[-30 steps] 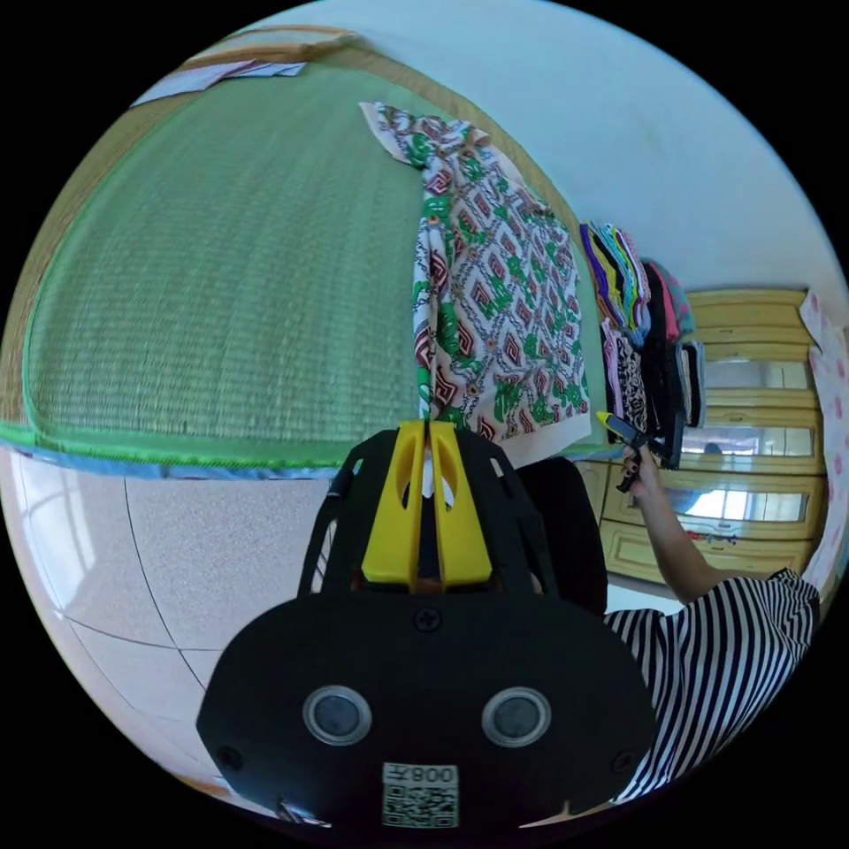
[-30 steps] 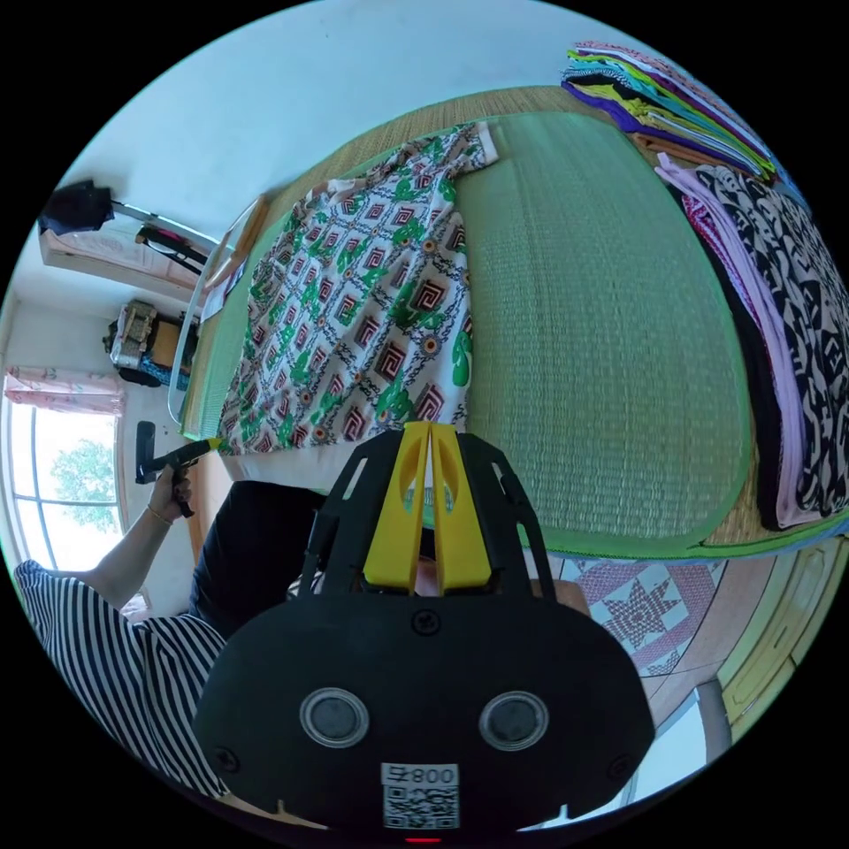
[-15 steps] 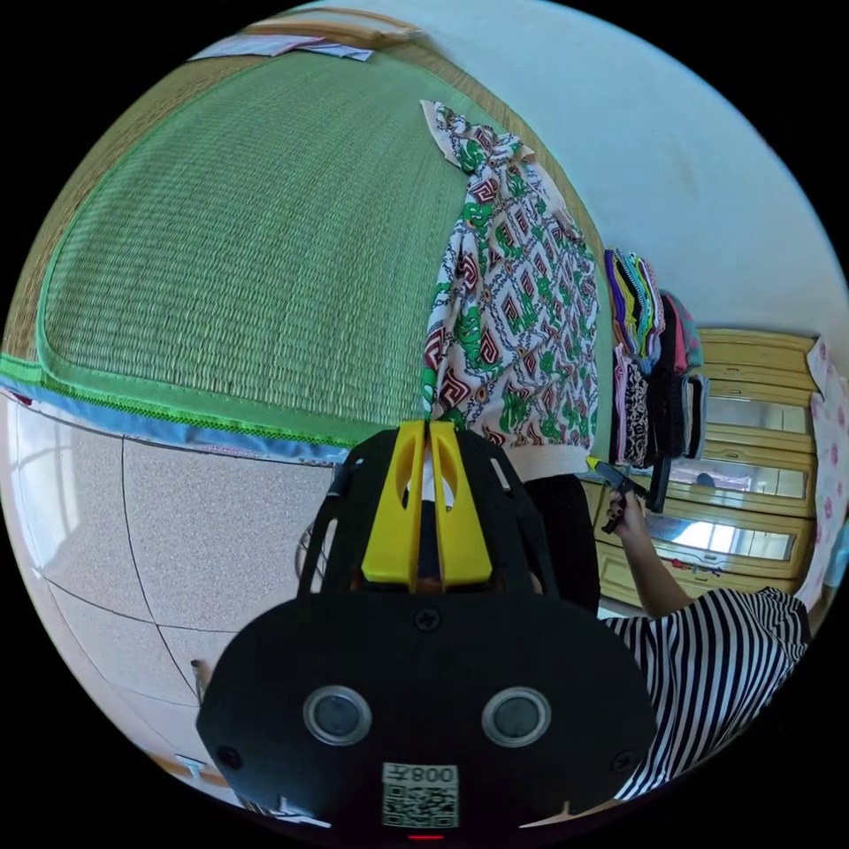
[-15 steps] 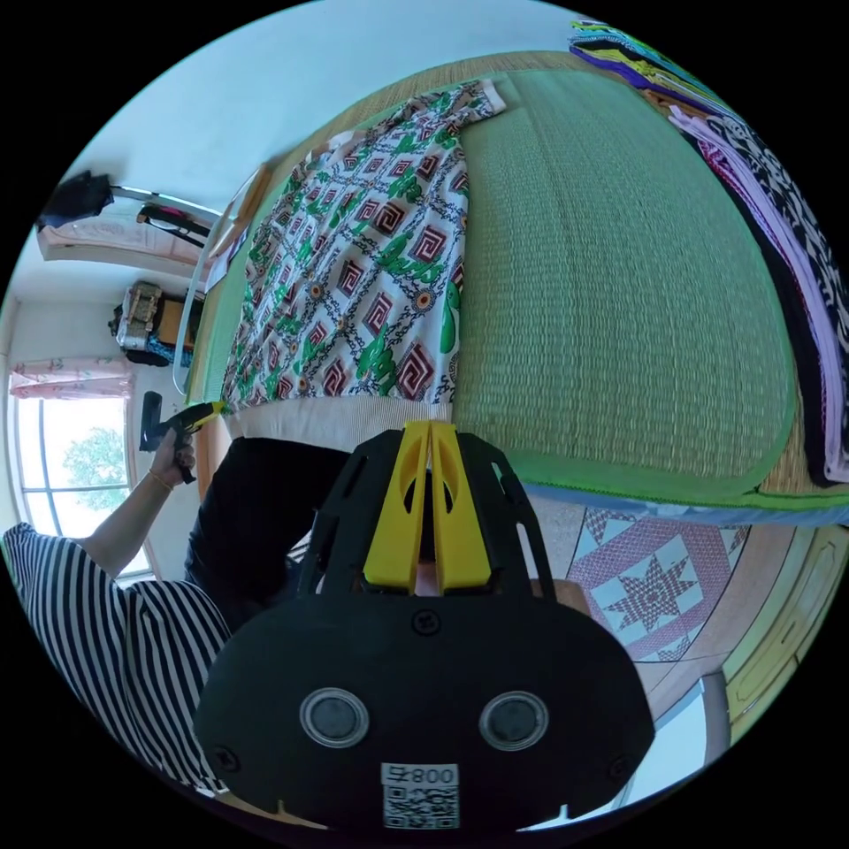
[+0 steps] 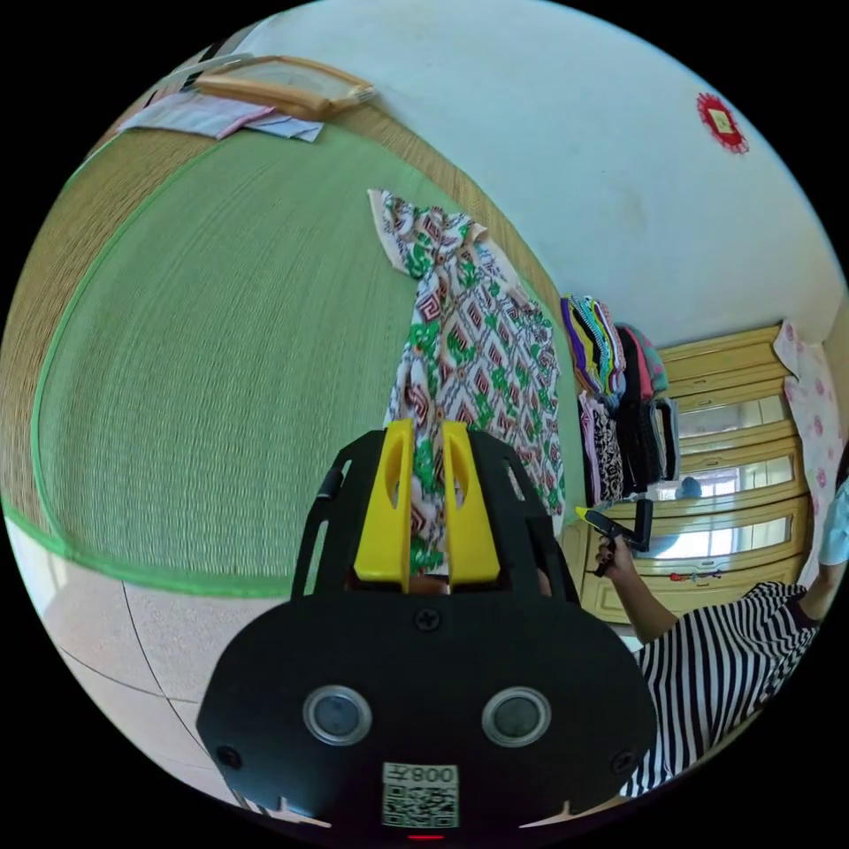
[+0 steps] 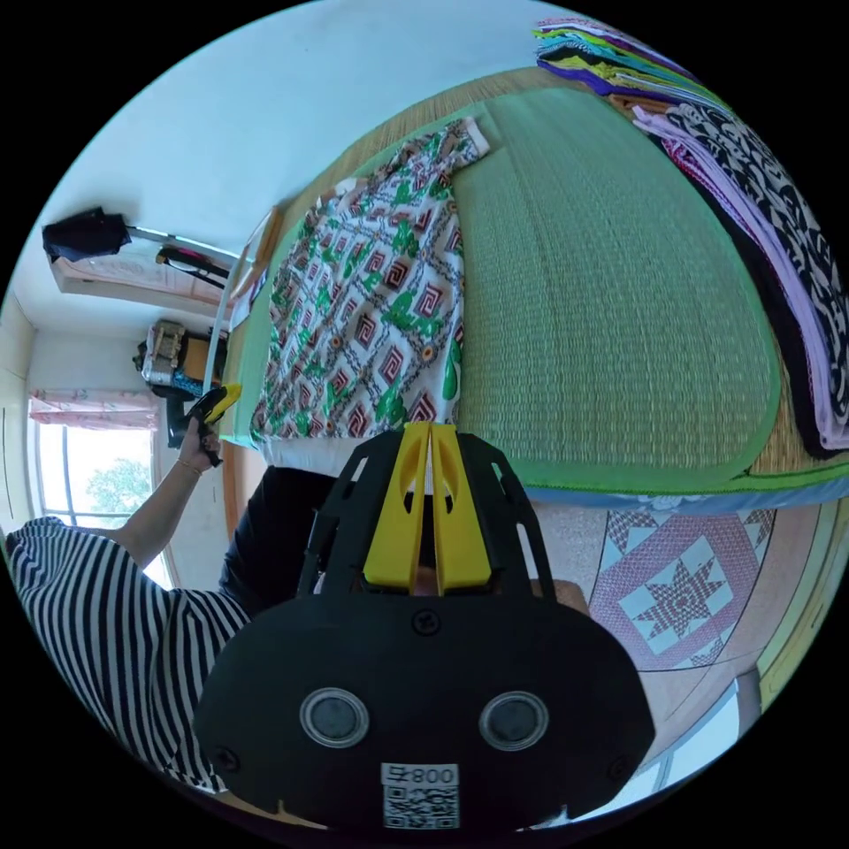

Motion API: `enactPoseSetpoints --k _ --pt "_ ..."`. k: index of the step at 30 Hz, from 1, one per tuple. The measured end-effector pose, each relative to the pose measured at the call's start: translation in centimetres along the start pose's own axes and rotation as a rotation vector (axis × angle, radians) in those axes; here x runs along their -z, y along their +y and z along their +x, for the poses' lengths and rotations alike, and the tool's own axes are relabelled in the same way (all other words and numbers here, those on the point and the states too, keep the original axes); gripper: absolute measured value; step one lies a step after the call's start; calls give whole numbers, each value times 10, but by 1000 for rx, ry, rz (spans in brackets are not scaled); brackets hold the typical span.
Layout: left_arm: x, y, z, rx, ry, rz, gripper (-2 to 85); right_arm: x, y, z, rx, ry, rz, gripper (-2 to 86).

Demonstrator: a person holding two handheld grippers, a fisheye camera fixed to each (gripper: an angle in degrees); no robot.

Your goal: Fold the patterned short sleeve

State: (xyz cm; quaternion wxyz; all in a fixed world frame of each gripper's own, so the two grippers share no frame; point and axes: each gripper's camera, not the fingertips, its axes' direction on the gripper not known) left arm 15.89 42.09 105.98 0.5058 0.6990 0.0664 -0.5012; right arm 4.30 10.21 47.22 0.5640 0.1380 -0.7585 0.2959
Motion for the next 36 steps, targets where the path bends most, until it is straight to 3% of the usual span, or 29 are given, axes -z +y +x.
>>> enactPoseSetpoints --k 4,9,15,22,27,36 --pt "-22 -52 19 -82 2 -6 63 8 -24 -2 12 -18 66 0" --pt "-66 -129 41 -175 -131 -25 67 5 -90 -8 65 -31 153 0" --pt "-92 -204 17 -69 -254 59 64 -8 -212 -35 197 114 205 0" --pt "-146 -251 9 -113 -379 -14 28 -70 -324 -45 237 362 105 0" --pt "-154 -257 10 -173 -525 -14 9 -92 -325 -30 188 395 92 0" --pt "-153 -259 7 -205 -458 95 5 -85 -273 -16 57 349 263 0"
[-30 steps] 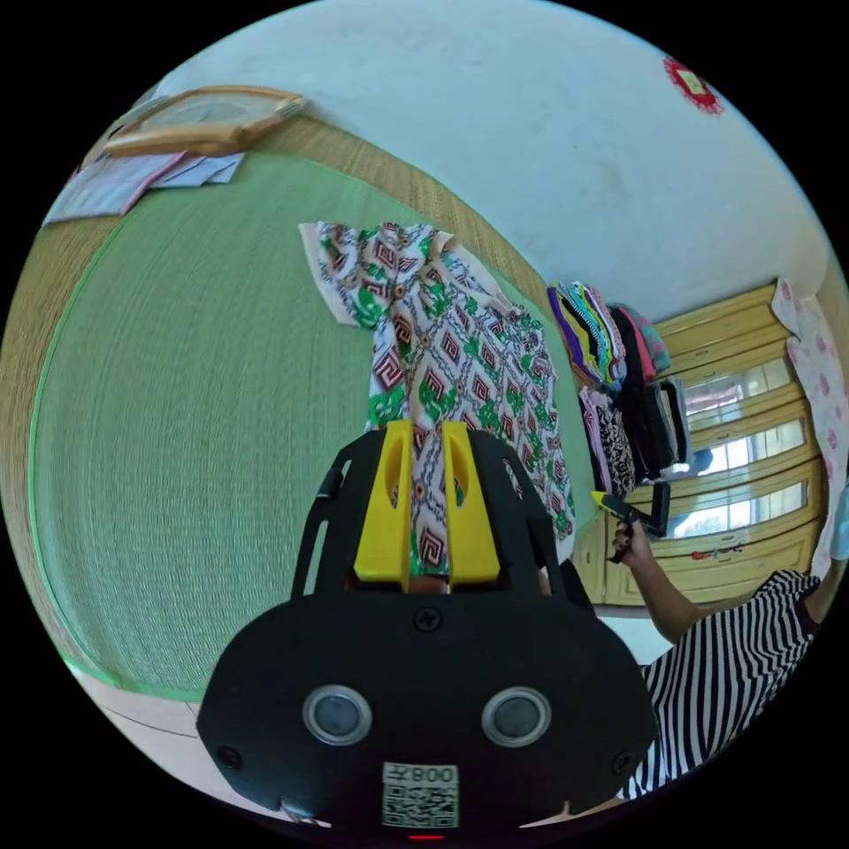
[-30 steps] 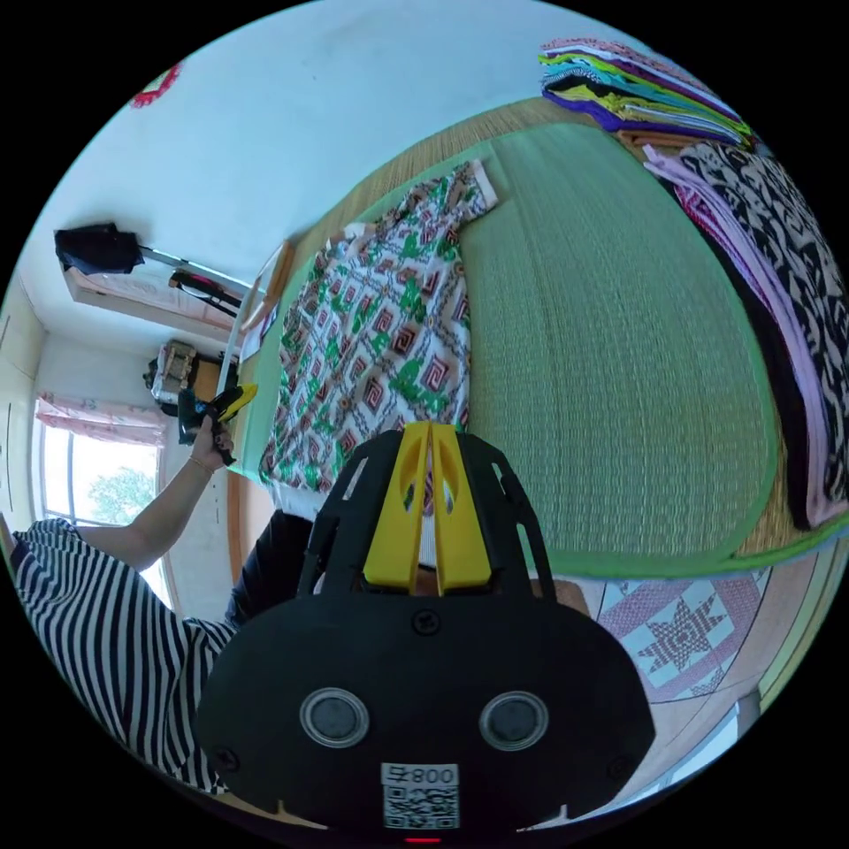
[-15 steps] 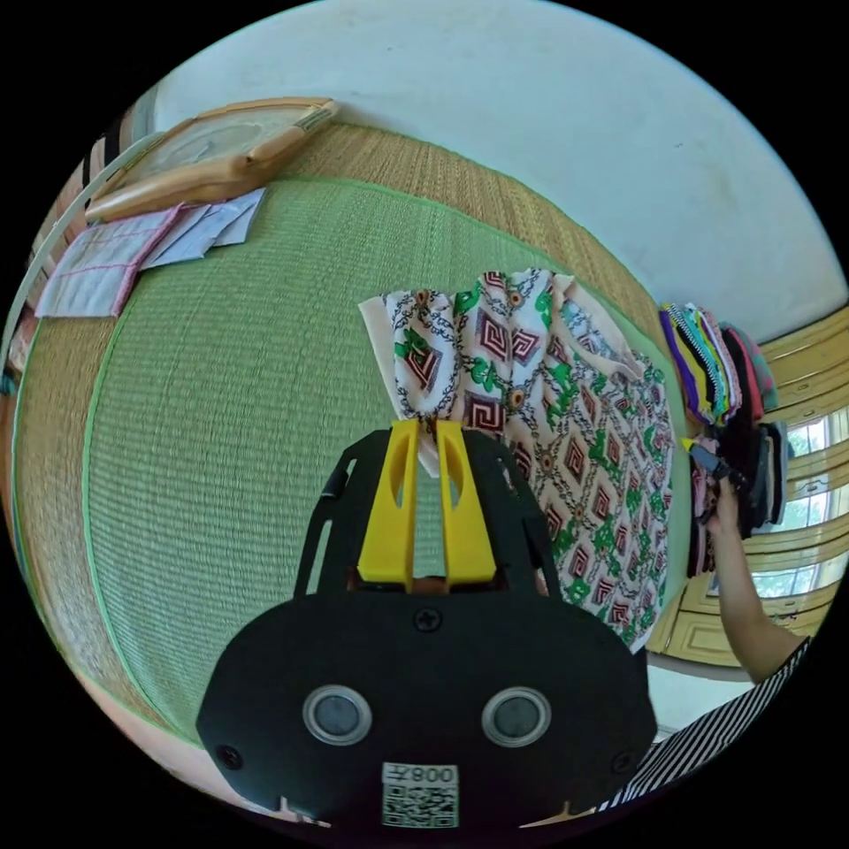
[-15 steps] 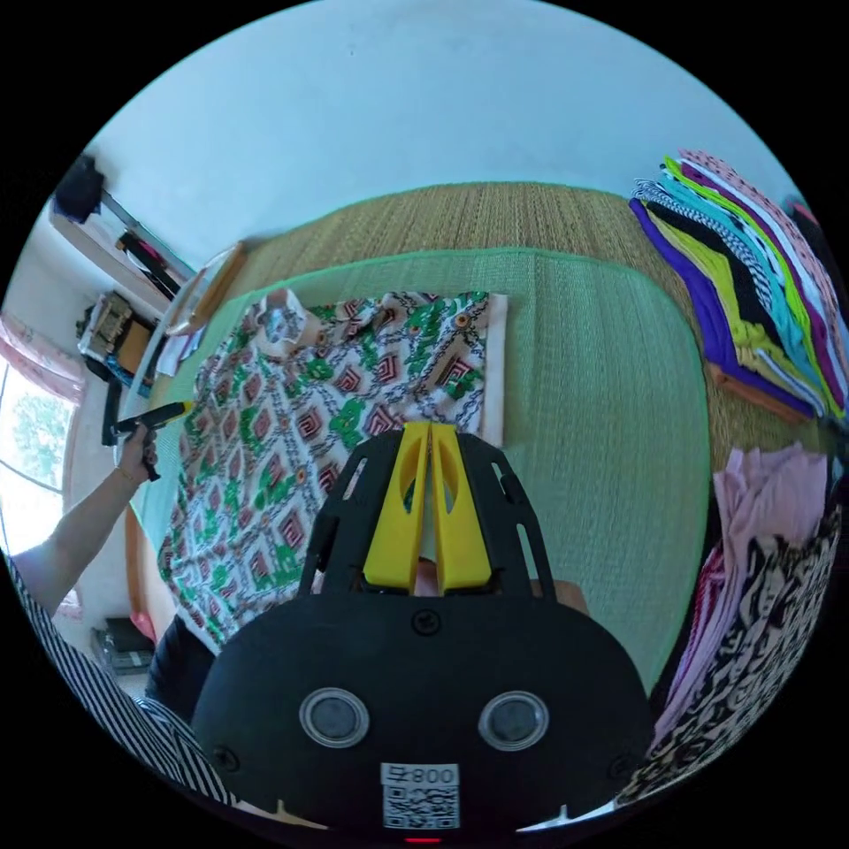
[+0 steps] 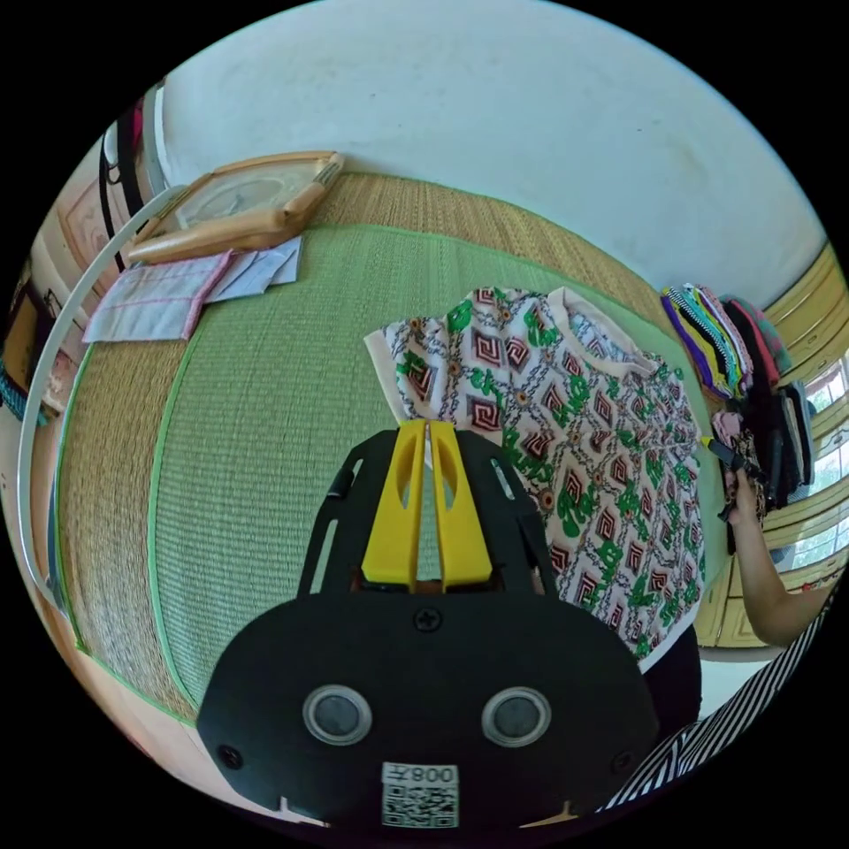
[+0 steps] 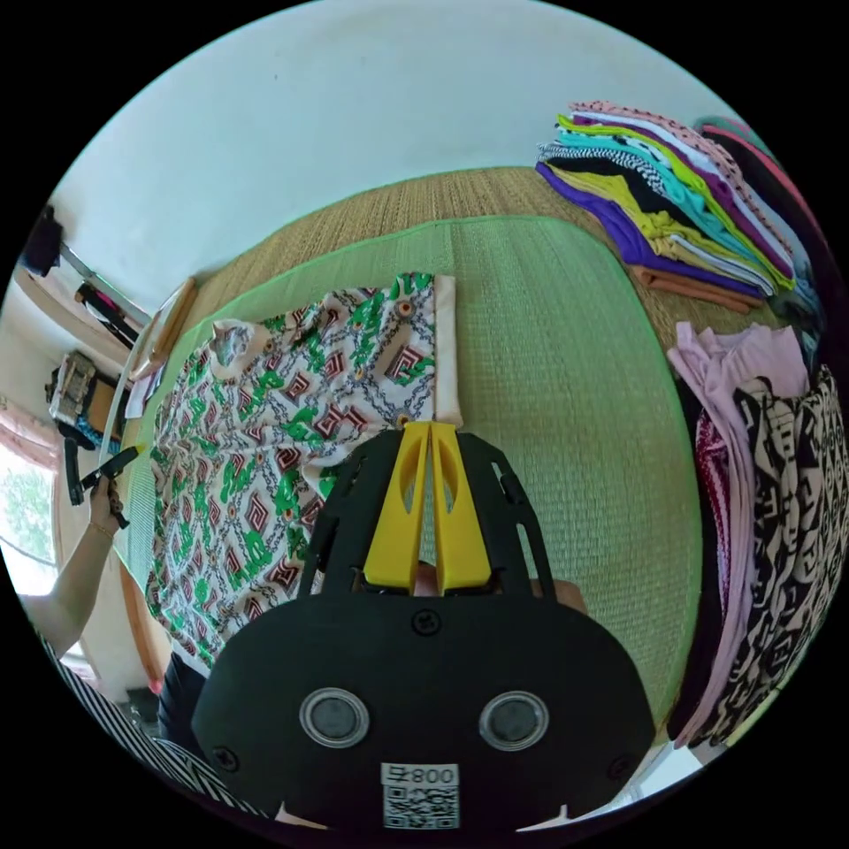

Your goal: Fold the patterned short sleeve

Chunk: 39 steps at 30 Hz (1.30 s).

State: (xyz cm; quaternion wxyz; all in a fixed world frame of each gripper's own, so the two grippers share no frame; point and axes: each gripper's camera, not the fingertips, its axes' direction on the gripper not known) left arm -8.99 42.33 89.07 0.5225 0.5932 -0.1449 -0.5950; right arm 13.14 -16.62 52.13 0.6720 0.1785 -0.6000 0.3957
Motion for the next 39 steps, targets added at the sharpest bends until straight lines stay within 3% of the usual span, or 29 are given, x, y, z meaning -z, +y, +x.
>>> enactPoseSetpoints --k 5,8,14,20,28,39 --pt "-29 -51 21 -79 114 18 3 -5 -46 -36 101 -63 62 0" --pt "-68 -86 55 -178 206 -26 2 -36 -83 -77 235 -168 4 0" --pt "-142 -138 118 -293 225 -85 2 -125 -127 -175 467 -240 -166 0" --pt "-187 -189 128 -300 126 -87 1 -155 -179 -193 424 -200 -82 0" --pt "-200 -215 113 -232 196 24 2 -153 -203 -203 473 -200 3 4" --pt "-250 -244 104 -242 151 -20 4 -206 -203 -212 569 14 -111 4"
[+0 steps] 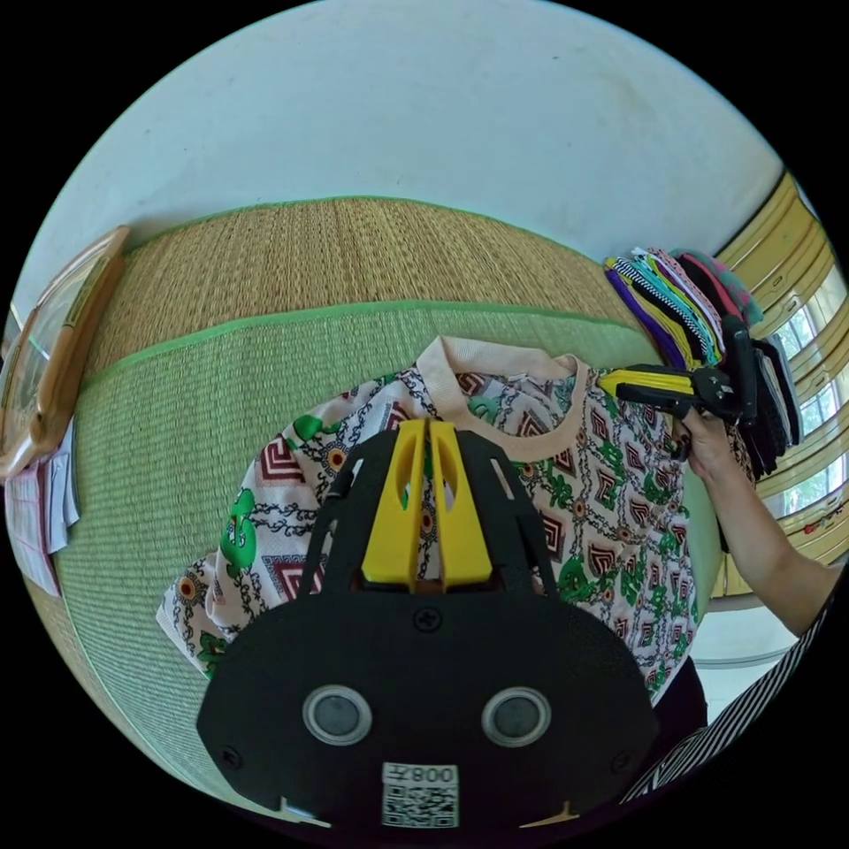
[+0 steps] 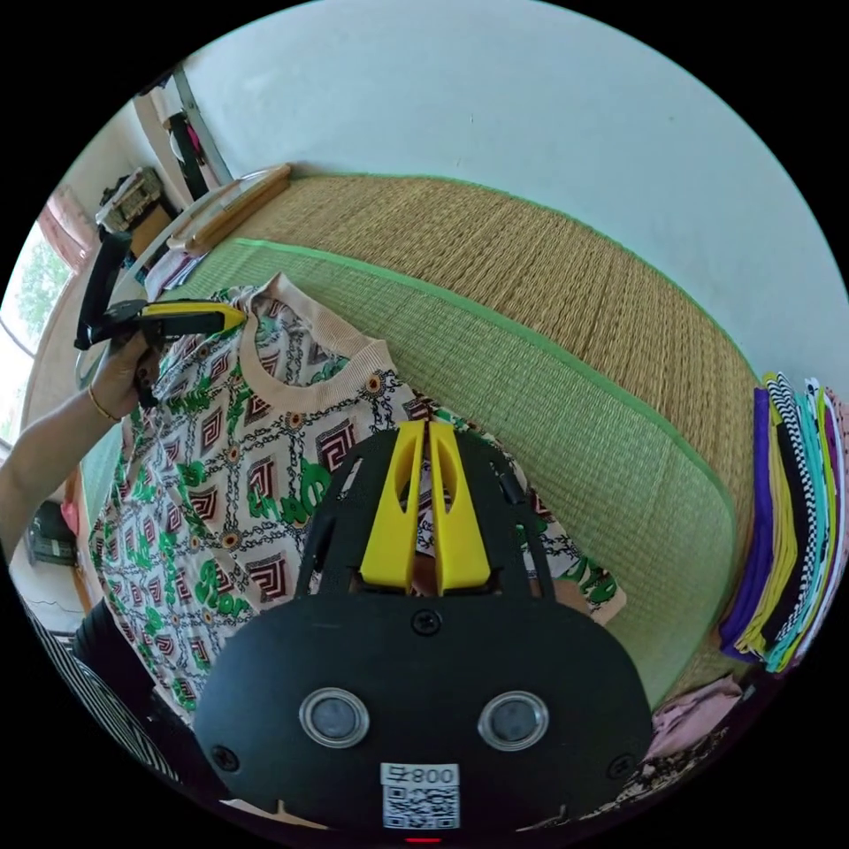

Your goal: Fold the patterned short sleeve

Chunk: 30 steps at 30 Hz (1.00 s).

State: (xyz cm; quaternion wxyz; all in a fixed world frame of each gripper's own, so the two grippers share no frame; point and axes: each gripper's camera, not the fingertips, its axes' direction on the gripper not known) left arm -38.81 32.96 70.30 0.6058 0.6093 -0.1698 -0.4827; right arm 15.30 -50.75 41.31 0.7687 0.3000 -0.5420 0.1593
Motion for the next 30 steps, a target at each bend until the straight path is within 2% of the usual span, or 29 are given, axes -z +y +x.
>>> enactPoseSetpoints --k 12,15,22,30 --pt "-8 -31 -16 18 -18 43 1 6 -19 33 -118 -1 75 -3" --pt "-1 -16 -20 4 15 57 1 18 0 39 -139 -27 127 -2" --pt "11 22 -37 -21 -42 17 1 48 63 65 -210 -45 222 2" --pt "-3 -9 -9 -78 43 43 2 37 52 71 -192 -94 175 2"
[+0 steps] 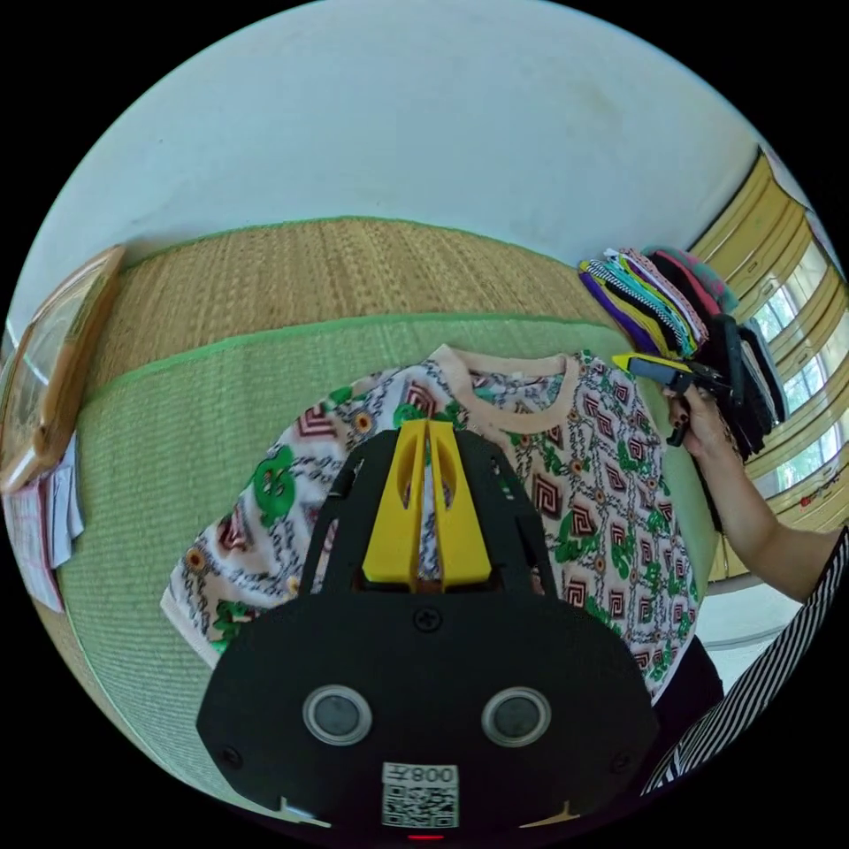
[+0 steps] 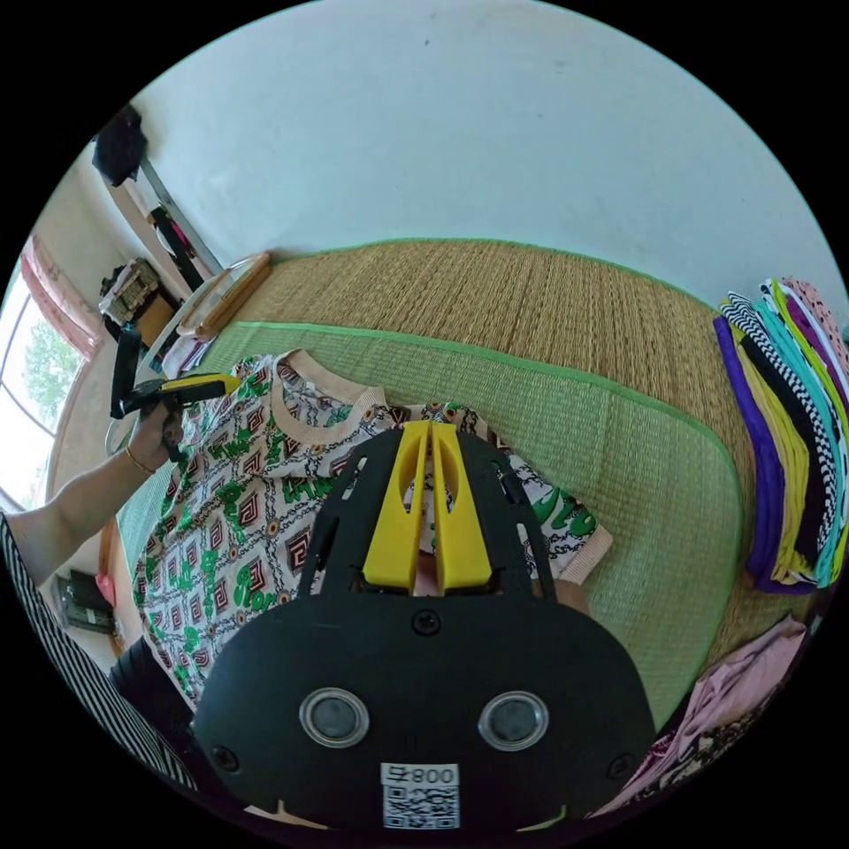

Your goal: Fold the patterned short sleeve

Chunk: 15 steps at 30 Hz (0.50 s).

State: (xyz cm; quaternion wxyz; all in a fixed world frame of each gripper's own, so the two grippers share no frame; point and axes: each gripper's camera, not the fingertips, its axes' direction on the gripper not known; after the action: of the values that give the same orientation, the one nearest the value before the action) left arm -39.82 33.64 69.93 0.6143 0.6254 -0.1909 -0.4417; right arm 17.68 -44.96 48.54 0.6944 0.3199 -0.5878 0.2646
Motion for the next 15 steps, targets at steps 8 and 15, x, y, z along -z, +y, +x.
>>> enactPoseSetpoints --k 8,15 --pt "-18 -30 -6 43 -130 -31 1 -20 26 18 -33 151 -114 0" --pt "5 -13 -13 82 -114 3 2 9 53 46 -134 115 -65 0"
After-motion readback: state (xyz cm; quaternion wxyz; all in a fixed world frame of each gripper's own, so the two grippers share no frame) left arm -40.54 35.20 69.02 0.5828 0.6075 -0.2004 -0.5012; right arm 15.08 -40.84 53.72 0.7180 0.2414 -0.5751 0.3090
